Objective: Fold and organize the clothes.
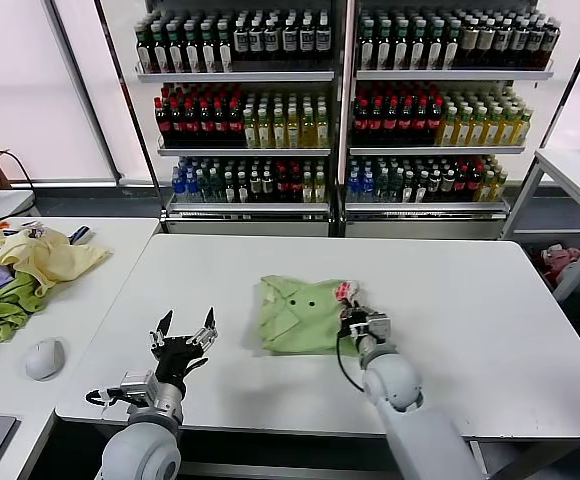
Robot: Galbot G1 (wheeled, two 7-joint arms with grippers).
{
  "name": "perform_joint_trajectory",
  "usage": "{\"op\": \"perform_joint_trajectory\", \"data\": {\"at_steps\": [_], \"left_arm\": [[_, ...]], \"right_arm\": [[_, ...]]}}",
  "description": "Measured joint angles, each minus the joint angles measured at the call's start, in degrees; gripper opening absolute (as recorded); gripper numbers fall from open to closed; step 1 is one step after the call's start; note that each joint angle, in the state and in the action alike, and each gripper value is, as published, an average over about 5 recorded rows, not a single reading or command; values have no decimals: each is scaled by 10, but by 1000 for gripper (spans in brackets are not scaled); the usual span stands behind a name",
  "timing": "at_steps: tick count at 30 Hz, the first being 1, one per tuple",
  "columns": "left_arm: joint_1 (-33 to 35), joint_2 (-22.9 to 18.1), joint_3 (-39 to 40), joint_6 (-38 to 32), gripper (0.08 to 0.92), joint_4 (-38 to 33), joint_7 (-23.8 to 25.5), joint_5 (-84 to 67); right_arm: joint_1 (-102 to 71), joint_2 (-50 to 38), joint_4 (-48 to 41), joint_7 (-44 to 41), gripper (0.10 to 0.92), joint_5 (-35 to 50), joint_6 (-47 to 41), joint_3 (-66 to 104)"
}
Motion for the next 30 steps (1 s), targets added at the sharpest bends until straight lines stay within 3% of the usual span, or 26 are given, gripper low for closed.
{"op": "perform_joint_trajectory", "data": {"at_steps": [4,15,26,30], "left_arm": [[-5,-3,4,3,823,4,1,4],[-18,-15,22,2,823,8,16,7],[-21,-18,32,-5,823,-2,36,11],[-17,-17,34,-9,823,-10,45,20]], "right_arm": [[10,-29,-16,-28,175,-18,15,25],[-8,-73,-13,-58,480,-56,91,84],[-94,-93,83,-72,786,-26,136,143],[-139,-94,133,-81,820,-8,140,170]]}}
